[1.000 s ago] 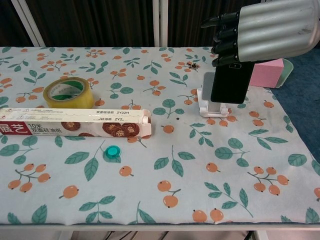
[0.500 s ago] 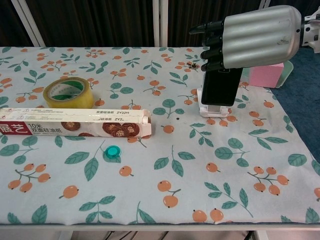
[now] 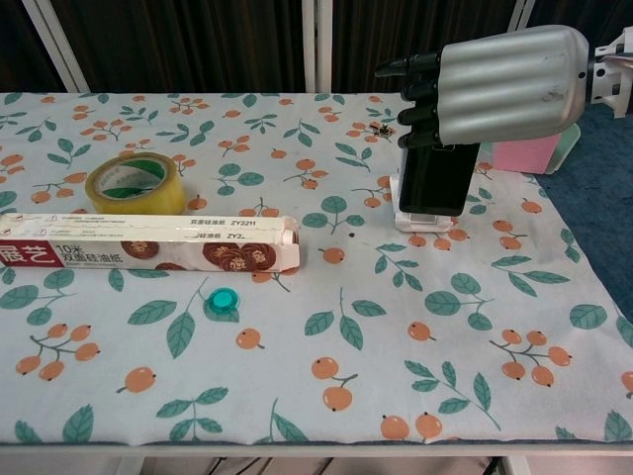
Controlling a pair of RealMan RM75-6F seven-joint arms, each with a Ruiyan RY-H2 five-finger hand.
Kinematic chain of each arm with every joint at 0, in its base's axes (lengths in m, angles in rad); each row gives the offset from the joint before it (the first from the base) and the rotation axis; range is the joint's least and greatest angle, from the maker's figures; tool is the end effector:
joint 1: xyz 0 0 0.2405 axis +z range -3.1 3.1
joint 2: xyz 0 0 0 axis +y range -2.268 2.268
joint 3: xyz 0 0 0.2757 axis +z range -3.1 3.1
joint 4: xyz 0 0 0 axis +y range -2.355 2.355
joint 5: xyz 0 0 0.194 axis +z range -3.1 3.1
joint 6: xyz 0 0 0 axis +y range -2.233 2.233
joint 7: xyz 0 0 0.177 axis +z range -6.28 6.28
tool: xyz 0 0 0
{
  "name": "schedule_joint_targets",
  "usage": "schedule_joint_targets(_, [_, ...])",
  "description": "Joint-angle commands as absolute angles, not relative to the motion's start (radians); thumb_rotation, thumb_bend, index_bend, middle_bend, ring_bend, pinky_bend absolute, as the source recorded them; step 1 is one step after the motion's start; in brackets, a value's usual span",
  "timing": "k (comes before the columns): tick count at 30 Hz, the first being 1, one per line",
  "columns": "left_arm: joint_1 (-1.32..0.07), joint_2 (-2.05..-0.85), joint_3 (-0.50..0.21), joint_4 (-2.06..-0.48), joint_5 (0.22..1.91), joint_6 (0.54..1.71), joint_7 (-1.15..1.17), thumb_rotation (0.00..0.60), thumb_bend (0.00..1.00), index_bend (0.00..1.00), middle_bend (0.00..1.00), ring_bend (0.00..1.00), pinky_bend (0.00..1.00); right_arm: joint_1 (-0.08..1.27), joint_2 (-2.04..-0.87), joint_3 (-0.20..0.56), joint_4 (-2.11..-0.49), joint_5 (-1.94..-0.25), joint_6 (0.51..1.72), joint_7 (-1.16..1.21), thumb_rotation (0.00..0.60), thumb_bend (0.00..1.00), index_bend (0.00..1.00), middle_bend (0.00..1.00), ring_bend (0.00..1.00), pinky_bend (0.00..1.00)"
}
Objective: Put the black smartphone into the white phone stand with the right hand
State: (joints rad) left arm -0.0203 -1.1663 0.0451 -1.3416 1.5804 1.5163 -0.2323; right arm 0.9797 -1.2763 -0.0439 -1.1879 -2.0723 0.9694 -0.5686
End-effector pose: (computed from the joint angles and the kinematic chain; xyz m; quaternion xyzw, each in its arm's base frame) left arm -0.3722 0.1752 0.1768 -0.6118 -0.4137 -0.3652 0.5667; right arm -0.1249 -0.3920 0.0422 0.8603 0.3456 0.1858 0.3255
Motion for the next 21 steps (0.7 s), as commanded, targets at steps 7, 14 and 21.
schedule_joint_targets(7, [-0.02, -1.168, 0.044, -1.341, 1.578, 1.514, -0.237, 0.0, 0.15, 0.05, 0.04, 0.07, 0.2, 0.988, -1.29, -0.054, -1.177, -2.07, 0.974, -0.562, 0.6, 0.34, 0.7, 0.43, 0.42, 0.06])
schedule_joint_targets(14, [-0.02, -1.172, 0.044, -1.334, 1.577, 1.514, -0.244, 0.0, 0.15, 0.05, 0.04, 0.07, 0.2, 0.99, -1.297, -0.064, -1.169, -2.067, 0.98, -0.559, 0.6, 0.34, 0.7, 0.43, 0.41, 0.05])
schedule_joint_targets(21, [-0.019, -1.173, 0.045, -1.331, 1.577, 1.513, -0.246, 0.0, 0.15, 0.05, 0.04, 0.07, 0.2, 0.994, -1.302, -0.073, -1.161, -2.066, 0.983, -0.555, 0.6, 0.34, 0.7, 0.42, 0.4, 0.05])
